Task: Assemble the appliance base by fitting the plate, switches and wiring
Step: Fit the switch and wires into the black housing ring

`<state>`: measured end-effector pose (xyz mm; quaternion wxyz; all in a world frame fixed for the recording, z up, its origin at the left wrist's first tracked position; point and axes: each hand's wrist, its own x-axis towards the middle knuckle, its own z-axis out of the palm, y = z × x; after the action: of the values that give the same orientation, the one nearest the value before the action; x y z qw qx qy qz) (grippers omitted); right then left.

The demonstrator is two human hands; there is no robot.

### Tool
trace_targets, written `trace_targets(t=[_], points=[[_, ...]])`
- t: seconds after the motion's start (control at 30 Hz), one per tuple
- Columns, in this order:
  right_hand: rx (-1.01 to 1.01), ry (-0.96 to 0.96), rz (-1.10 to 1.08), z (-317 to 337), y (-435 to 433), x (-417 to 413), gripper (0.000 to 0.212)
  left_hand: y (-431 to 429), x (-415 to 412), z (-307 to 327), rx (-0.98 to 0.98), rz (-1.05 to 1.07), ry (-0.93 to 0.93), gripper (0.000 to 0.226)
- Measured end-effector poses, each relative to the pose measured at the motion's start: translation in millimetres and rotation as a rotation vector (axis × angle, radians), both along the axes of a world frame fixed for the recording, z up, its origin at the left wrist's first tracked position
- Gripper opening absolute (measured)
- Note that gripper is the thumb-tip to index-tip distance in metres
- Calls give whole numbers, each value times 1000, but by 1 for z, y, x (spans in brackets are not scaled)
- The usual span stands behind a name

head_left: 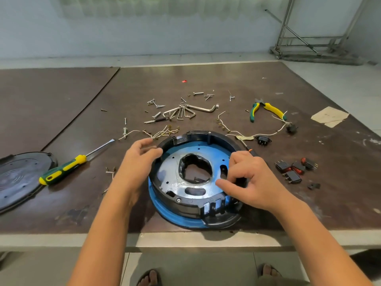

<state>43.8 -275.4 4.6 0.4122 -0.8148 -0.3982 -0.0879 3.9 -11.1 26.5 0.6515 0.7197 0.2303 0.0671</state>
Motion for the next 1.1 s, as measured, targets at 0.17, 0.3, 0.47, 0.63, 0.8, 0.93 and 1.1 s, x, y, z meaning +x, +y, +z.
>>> trace_targets(t=[0.17, 0.3, 0.47, 0.63, 0.8, 0.93, 1.1], points=[[24, -36, -13, -7, -2, 7, 35, -10, 2, -5, 239, -100, 23, 62], [5, -59, -71, -8, -10, 16, 35, -13, -1, -1, 363, -220, -16, 76], [-24, 70, -391, -6, -10, 19, 19, -6, -6, 2, 1023, -385, 258, 36], [9, -36, -438, 2, 18, -11, 28, -3, -5, 2, 1256, -611, 31, 33], [-295, -229, -224, -8, 40, -41, 45, -11, -5, 7, 1172, -620, -150, 41], [-346, -249, -100, -3, 28, -21, 43, -17, -6, 11, 1239, -603, -62, 31], [-324, -121, -90, 6, -7, 5, 32, -48, -32, 23, 1428, -711, 80, 41]])
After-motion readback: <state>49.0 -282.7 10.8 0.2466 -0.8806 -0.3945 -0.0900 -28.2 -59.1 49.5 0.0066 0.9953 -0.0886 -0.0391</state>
